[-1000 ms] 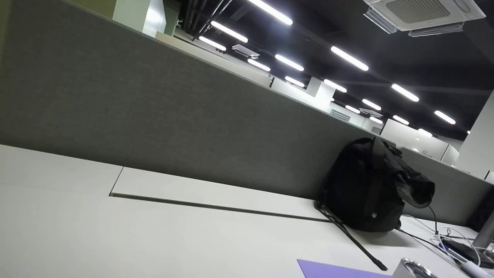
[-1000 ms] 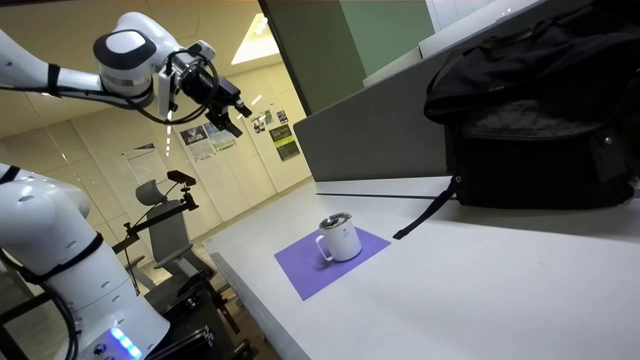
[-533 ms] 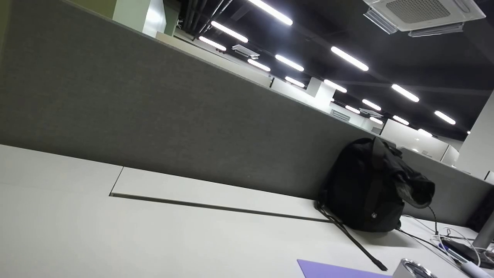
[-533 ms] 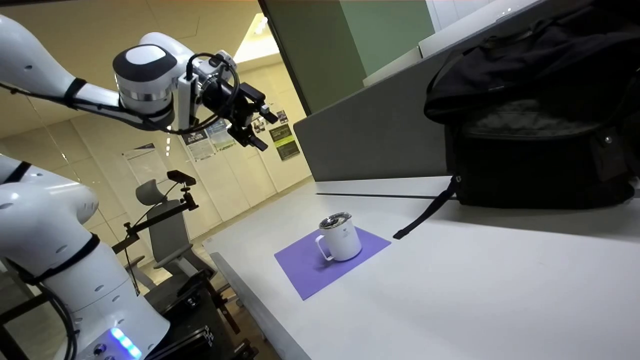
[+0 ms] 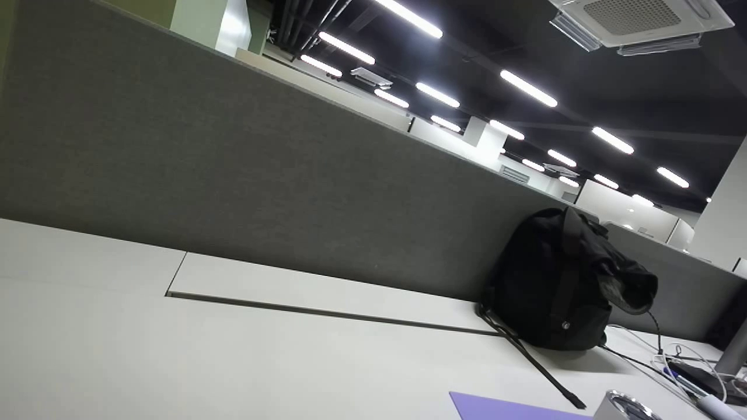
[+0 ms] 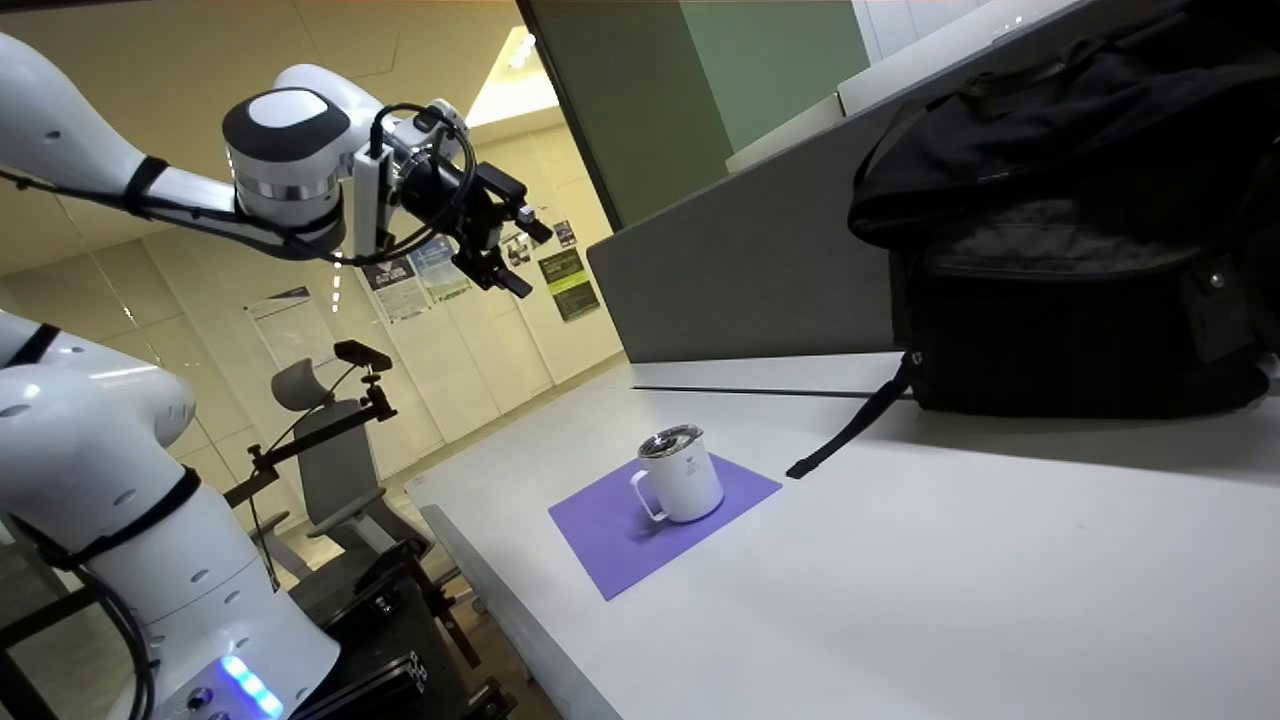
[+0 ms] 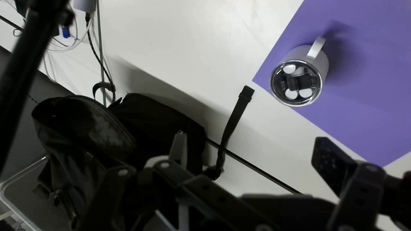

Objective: Close the opening on the thermal cup

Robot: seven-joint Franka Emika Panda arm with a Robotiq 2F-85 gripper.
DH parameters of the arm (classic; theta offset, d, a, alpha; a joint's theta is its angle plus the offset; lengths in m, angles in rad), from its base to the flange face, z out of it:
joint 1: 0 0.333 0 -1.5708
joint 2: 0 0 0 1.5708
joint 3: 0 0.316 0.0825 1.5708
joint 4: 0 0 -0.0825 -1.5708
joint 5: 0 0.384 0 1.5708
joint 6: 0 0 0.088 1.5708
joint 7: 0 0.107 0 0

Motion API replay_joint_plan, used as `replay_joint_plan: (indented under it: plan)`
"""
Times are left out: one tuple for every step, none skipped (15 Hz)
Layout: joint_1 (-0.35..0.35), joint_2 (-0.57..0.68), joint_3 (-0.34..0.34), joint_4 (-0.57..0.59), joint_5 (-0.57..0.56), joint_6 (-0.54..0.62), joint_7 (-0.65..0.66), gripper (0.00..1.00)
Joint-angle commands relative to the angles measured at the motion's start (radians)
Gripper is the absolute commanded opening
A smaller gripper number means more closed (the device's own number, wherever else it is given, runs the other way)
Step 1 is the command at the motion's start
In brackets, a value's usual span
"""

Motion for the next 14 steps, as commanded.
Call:
replay_joint_plan:
  plan:
    - [0.006,-0.001,-0.005,0.002,-0.002,-0.005,0.001,1.0]
    - [0.006,-0.001,-0.005,0.002,-0.002,-0.005,0.001,1.0]
    - [0.006,0.02,-0.007,0.009,-0.009,0.015,-0.003,1.0]
    - [-0.012,0.053,0.004,0.022,-0.032,0.044,0.025,1.0]
    - [-0.025,0.087,0.011,0.033,-0.054,0.075,0.04,1.0]
    - [-0.046,0.122,0.022,0.04,-0.09,0.128,0.063,1.0]
    - [-0.067,0.162,0.036,0.05,-0.127,0.17,0.09,0.75]
    - [-0.085,0.199,0.046,0.06,-0.164,0.203,0.116,0.72]
    - [-0.104,0.239,0.061,0.07,-0.209,0.233,0.151,0.66]
    - [-0.133,0.273,0.088,0.078,-0.239,0.256,0.174,0.59]
    - [-0.147,0.303,0.106,0.088,-0.275,0.265,0.204,0.51]
    - [-0.161,0.327,0.122,0.096,-0.307,0.271,0.228,0.45]
    - [-0.172,0.352,0.136,0.105,-0.335,0.277,0.253,0.37]
    - [-0.179,0.375,0.147,0.113,-0.361,0.284,0.275,0.31]
